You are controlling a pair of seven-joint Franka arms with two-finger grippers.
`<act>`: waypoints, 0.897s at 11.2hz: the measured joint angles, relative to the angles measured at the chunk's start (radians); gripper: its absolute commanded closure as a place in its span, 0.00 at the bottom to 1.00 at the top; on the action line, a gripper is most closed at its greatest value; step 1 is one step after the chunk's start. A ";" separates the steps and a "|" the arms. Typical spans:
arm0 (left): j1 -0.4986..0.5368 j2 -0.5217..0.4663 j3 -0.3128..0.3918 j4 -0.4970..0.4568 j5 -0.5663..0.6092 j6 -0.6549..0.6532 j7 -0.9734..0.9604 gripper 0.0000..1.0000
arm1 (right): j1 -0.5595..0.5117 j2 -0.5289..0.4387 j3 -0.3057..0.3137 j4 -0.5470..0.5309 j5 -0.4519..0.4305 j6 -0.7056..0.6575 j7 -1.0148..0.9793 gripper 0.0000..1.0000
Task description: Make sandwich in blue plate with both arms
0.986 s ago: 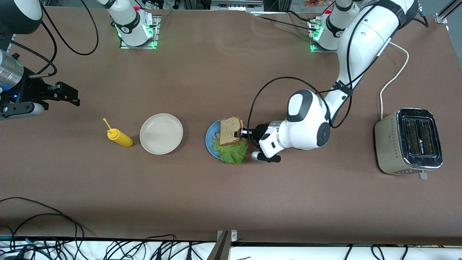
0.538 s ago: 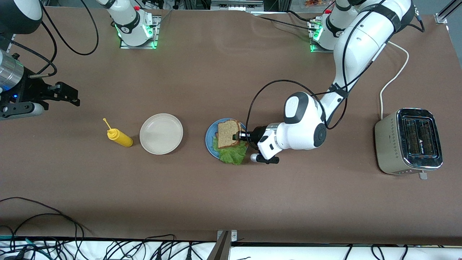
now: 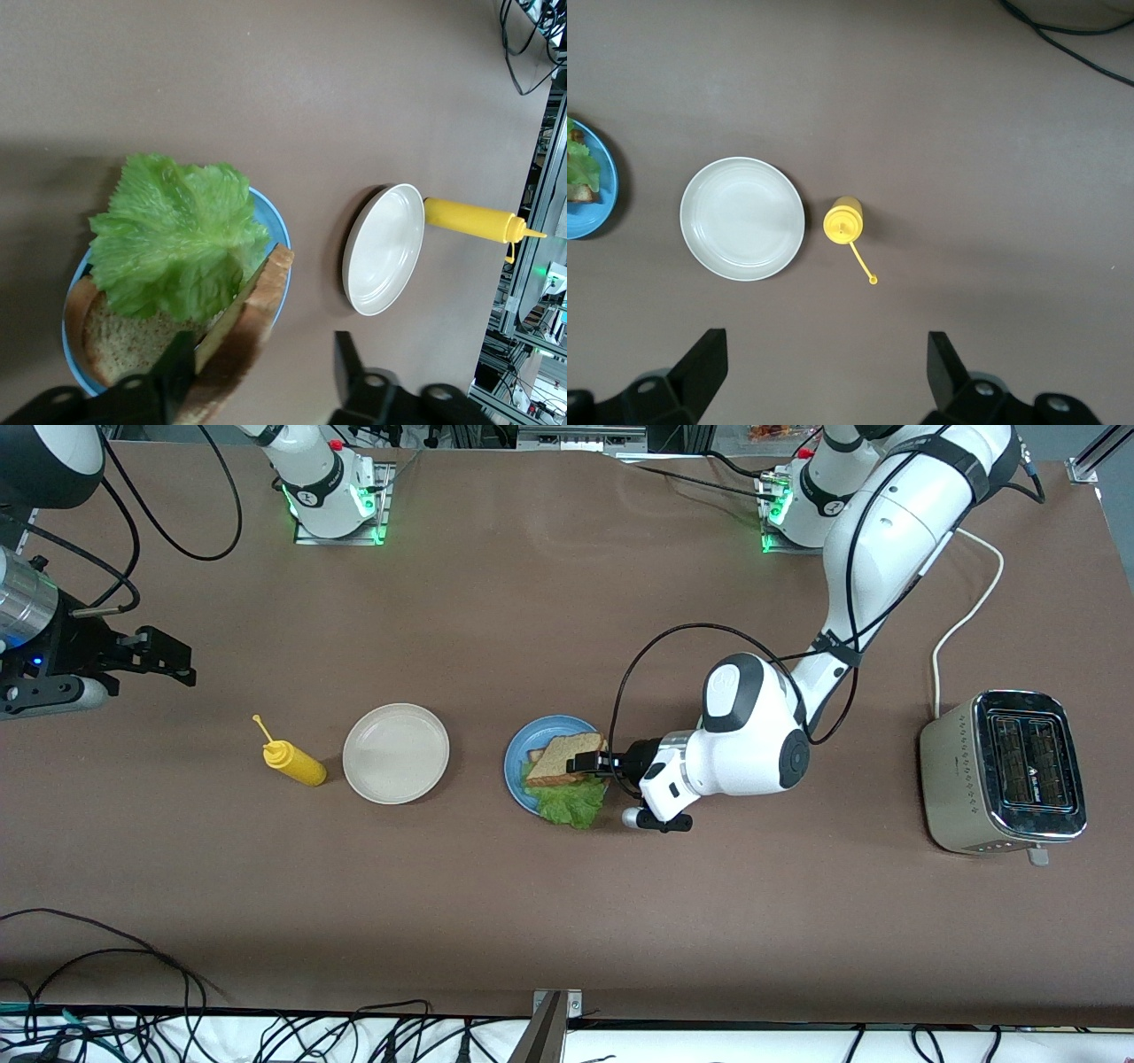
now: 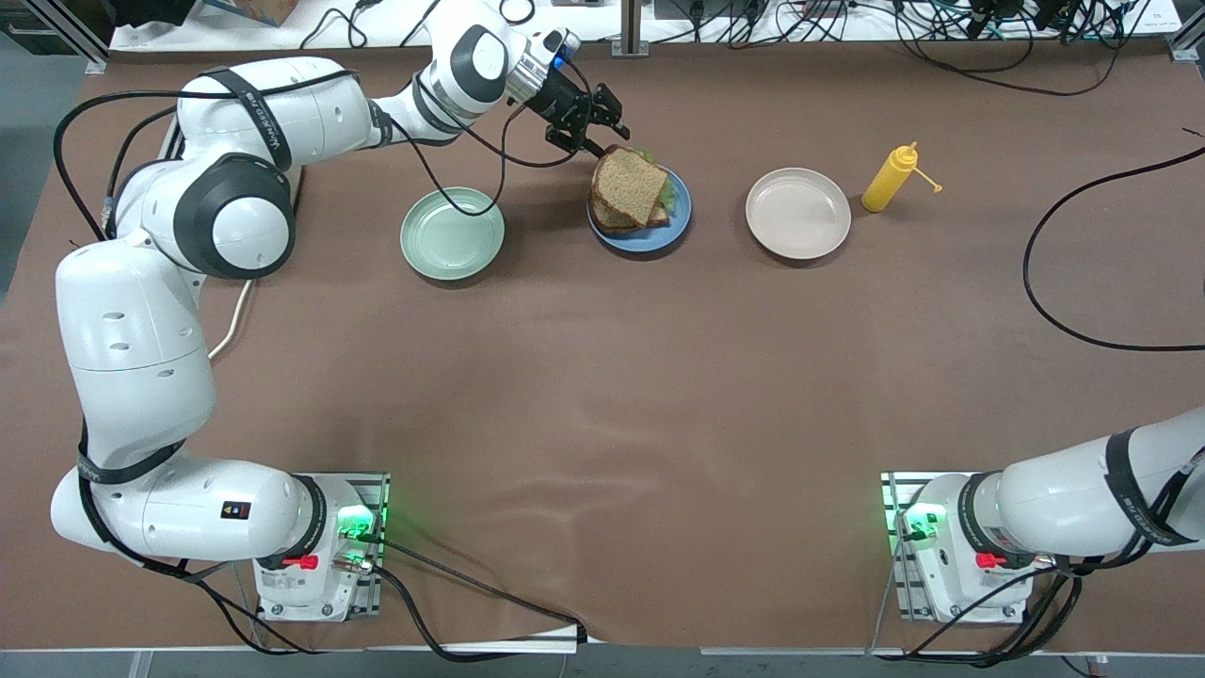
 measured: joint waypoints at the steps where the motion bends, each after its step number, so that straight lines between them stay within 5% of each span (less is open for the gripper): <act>1: 0.001 -0.005 0.000 0.002 0.000 0.000 -0.010 0.00 | 0.000 0.000 0.000 0.000 0.000 0.001 0.000 0.00; 6: 0.008 -0.092 0.000 0.011 0.111 -0.075 -0.112 0.00 | 0.007 0.000 0.001 0.000 0.000 0.006 0.000 0.00; 10: 0.018 -0.220 0.030 0.016 0.272 -0.271 -0.186 0.00 | 0.007 0.000 0.001 0.000 0.000 0.008 0.000 0.00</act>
